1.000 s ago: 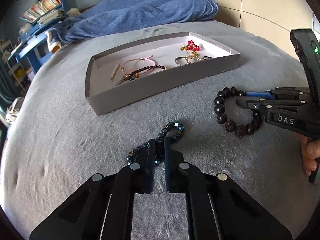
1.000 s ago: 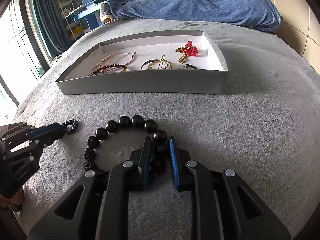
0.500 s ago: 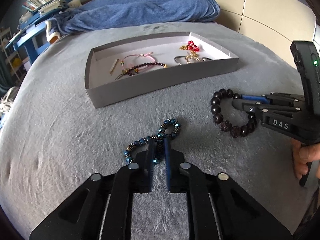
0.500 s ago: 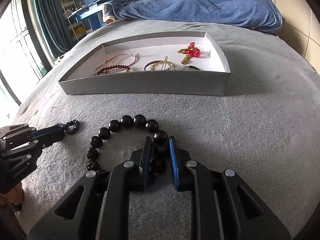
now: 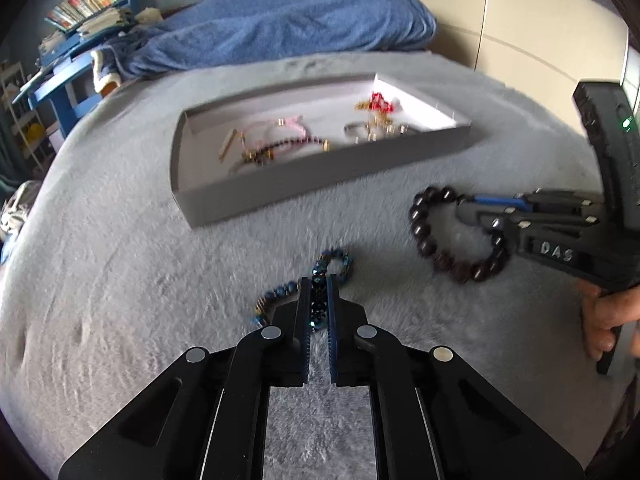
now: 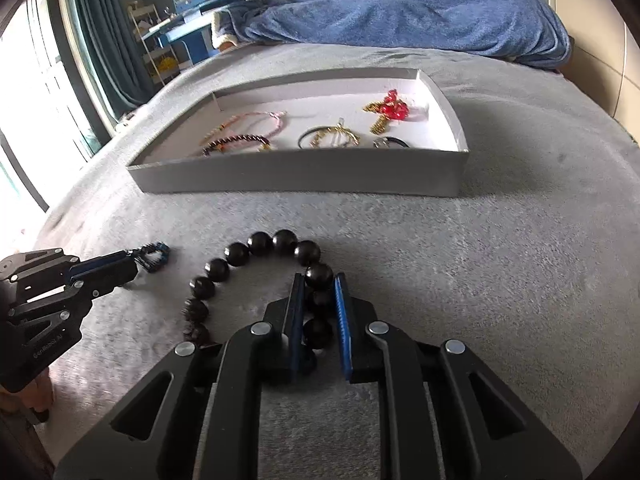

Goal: Organize jewelry
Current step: 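Carry the blue bracelet into the tray with the left gripper while the right gripper carries the black bracelet there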

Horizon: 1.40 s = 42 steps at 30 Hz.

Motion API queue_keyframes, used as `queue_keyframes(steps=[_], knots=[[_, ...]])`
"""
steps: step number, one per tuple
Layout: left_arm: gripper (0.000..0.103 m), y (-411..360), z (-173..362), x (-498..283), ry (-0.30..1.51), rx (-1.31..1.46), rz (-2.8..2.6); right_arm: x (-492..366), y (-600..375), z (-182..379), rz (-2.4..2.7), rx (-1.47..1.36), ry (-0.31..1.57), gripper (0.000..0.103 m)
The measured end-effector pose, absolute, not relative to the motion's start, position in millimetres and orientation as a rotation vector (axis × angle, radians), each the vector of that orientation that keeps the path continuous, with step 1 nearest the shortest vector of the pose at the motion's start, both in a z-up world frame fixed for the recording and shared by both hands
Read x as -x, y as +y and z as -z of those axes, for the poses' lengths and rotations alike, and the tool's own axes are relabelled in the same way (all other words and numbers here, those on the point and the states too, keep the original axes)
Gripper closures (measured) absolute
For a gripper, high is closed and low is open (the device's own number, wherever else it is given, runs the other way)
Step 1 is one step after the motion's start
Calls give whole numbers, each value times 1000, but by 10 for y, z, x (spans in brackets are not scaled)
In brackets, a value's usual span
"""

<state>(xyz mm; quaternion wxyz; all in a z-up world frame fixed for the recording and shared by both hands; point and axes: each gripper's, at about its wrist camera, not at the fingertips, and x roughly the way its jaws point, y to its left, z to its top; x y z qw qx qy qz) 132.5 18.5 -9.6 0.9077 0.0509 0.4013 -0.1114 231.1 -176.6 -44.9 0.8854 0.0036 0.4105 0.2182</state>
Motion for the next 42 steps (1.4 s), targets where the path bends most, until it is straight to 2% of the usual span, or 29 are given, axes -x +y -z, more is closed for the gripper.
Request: queue_keyframes(steps=[14, 27, 42], knots=[[95, 236, -664, -1326, 652, -42, 293, -2273, -1782, -265, -542, -48, 696, 89], [95, 342, -882, -1628, 619, -6, 314, -2472, -1650, -593, -590, 20, 635, 89], [95, 541, -935, -2383, 618, -11, 292, -3077, -1375, -707, -616, 51, 619, 89]])
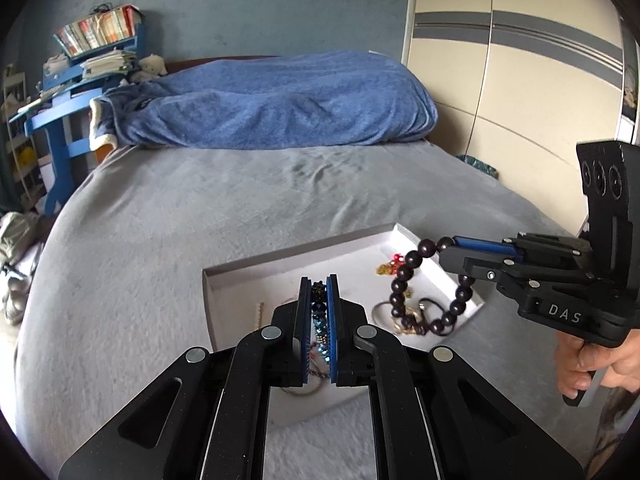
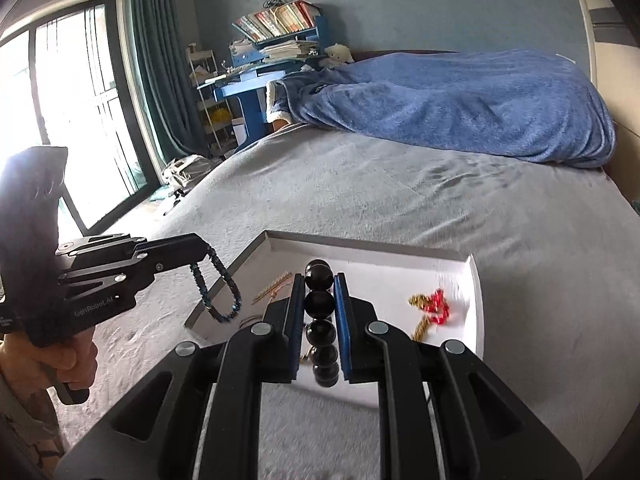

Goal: Organize jewelry
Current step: 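Carry the blue bracelet into the tray with the left gripper while the right gripper carries the black bracelet there, then open both grippers to release the bracelets and withdraw from the tray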

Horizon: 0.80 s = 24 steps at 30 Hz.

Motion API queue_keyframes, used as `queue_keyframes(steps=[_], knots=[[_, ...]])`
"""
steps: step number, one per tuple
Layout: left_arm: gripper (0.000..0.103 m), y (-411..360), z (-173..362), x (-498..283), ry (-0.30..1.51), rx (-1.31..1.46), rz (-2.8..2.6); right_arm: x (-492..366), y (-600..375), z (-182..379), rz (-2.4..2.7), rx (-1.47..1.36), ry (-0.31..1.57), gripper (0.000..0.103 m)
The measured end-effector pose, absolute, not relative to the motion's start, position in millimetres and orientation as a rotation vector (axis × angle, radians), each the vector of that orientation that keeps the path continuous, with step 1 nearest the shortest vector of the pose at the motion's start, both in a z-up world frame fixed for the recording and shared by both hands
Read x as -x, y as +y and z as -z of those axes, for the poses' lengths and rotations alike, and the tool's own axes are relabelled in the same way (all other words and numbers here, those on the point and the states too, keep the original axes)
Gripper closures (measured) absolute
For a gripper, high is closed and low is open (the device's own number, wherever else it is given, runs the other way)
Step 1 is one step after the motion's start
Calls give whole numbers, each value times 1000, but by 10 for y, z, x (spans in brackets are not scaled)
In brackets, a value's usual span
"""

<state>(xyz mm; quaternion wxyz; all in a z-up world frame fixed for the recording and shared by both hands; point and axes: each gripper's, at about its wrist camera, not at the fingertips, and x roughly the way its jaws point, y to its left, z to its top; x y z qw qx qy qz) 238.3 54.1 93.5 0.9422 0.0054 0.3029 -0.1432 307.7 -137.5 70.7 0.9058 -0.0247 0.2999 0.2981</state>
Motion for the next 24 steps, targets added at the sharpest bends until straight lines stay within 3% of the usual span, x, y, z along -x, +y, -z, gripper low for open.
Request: queue_keyframes(steps=[24], knots=[[95, 661, -128, -3445, 866, -36, 186, -4245, -1426, 107, -489, 23, 848, 89]])
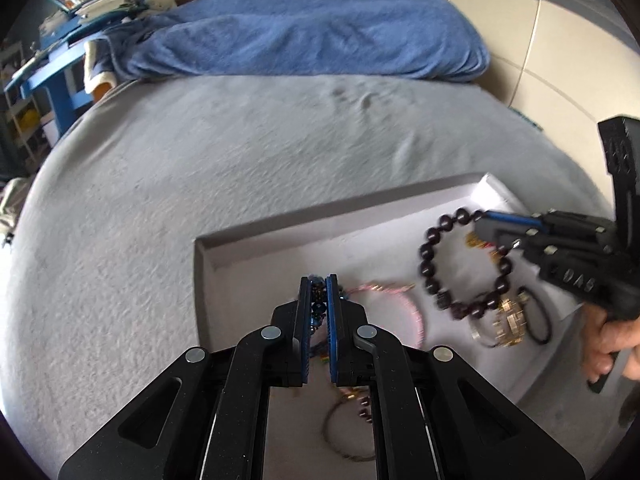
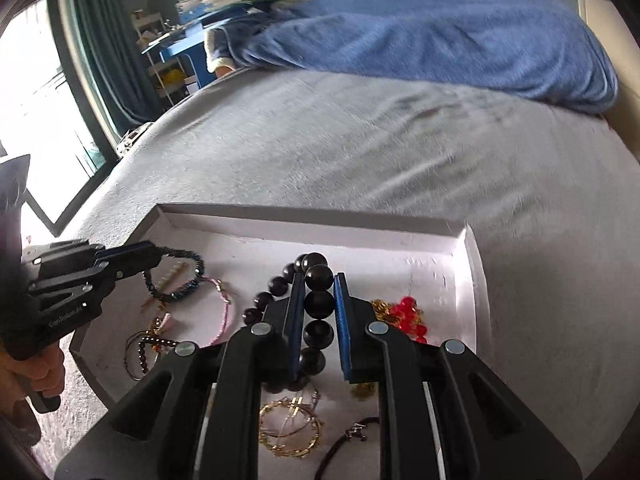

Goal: Organize jewelry
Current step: 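Open both grippers to release the bracelets and withdraw from the tray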

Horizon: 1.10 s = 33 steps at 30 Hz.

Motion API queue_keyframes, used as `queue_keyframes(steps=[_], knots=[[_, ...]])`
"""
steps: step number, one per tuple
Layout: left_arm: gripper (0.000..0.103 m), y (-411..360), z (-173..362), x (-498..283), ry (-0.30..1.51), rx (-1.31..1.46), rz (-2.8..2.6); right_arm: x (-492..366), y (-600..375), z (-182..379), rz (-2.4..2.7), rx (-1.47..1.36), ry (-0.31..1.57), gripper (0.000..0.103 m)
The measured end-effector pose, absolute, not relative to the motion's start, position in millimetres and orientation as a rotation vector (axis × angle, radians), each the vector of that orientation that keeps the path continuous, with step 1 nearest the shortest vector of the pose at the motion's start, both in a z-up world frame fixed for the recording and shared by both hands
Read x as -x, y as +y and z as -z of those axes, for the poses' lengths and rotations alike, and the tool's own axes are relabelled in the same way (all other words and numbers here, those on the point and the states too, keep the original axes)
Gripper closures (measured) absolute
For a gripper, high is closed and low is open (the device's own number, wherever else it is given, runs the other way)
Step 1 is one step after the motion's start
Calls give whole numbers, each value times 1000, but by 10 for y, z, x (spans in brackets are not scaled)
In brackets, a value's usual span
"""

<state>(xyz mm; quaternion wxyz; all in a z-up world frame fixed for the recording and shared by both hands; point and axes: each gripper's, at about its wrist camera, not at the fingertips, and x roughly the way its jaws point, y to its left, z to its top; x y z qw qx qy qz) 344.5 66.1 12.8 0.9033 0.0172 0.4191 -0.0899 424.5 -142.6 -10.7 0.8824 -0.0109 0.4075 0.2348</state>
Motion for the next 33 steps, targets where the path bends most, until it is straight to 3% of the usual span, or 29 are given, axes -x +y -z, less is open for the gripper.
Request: queue_keyframes(steps=[2, 5, 7, 10, 15, 17, 24, 27, 33], knots=[[95, 703, -90, -3459, 883, -36, 161, -4255, -1432, 125, -485, 23, 852, 89], [85, 745, -75, -3450, 883, -35, 144, -4247, -1439, 137, -480, 25, 853, 85], [80, 776, -71, -3443, 881, -37, 125, -4234, -1444, 122, -478, 23, 846, 71], [72, 796, -106, -3416, 866, -26, 124, -4201, -1441, 84, -476, 26, 831, 69], [38, 774, -257, -3275, 808, -26, 119, -4054, -1425, -33, -486, 34, 797, 62], [30, 779, -344, -3172, 779, -22, 111, -3984, -1440, -81, -489, 22, 789, 59], [20, 797, -526, -2800, 721, -59, 101, -3685, -1519, -217, -485, 14, 755, 41], [14, 823, -576, -2610, 690, -58, 91, -3559, -1545, -248, -481, -4, 740, 28], [11, 822, -564, -2325, 672, -56, 75, -3251, -1611, -288, -488, -16, 703, 19]])
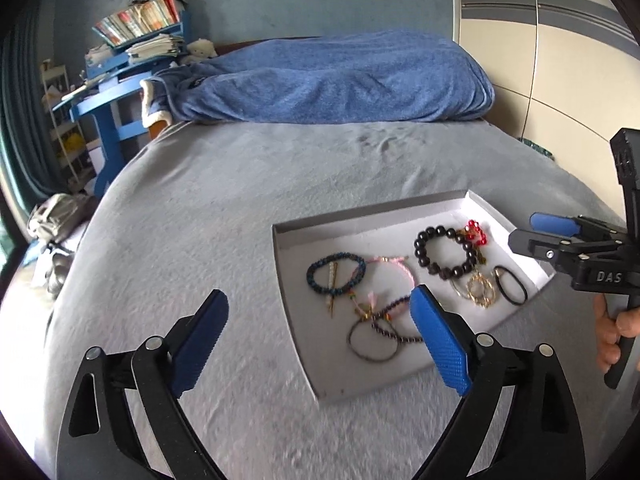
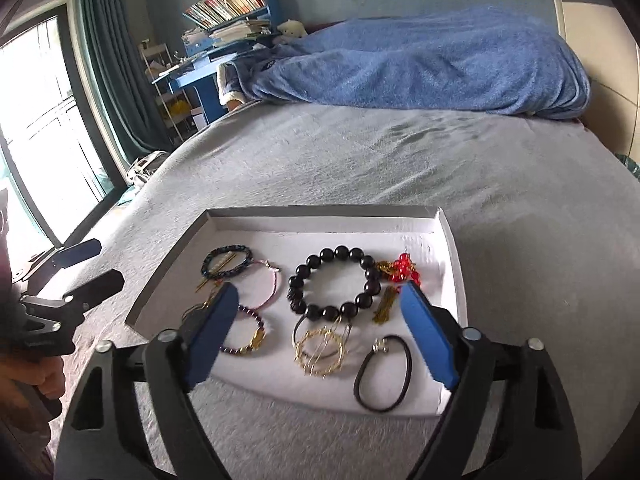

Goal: Organize jewelry

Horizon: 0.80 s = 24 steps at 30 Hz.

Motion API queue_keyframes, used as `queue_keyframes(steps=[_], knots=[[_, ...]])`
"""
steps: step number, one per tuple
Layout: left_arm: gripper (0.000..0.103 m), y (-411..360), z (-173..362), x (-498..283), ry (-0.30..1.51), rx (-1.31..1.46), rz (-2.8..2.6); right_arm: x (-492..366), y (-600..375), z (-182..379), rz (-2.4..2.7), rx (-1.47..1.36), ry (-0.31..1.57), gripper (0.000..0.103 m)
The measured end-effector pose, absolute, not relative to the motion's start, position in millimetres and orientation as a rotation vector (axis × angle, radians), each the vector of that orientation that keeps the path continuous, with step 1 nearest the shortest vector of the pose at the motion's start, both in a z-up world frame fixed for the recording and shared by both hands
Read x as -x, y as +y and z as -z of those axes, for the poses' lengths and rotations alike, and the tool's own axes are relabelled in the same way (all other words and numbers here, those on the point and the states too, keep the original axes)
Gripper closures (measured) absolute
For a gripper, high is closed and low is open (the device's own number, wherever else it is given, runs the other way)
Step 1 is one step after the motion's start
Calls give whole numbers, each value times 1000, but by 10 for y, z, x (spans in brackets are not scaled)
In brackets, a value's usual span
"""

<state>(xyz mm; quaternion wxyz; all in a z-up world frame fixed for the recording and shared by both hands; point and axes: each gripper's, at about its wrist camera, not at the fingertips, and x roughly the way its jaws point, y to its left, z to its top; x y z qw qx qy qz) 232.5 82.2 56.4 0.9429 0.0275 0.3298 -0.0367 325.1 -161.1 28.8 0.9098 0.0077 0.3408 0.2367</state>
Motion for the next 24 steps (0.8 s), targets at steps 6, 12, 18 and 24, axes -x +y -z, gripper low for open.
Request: queue_keyframes(steps=[6, 12, 18, 24], knots=[[9, 747, -502, -2031, 645, -44, 74, -2884, -1669, -294, -482, -19, 615, 11], [8, 678, -468, -1686, 556, 21, 66, -2544, -1690, -243, -465, 6, 522, 8], [7, 508, -427, -1412, 467, 6, 49, -2276, -1736, -153, -452, 21, 474, 7], [7, 405, -279, -1311, 424, 0, 23, -2135, -1824, -59, -432, 3, 450, 6]])
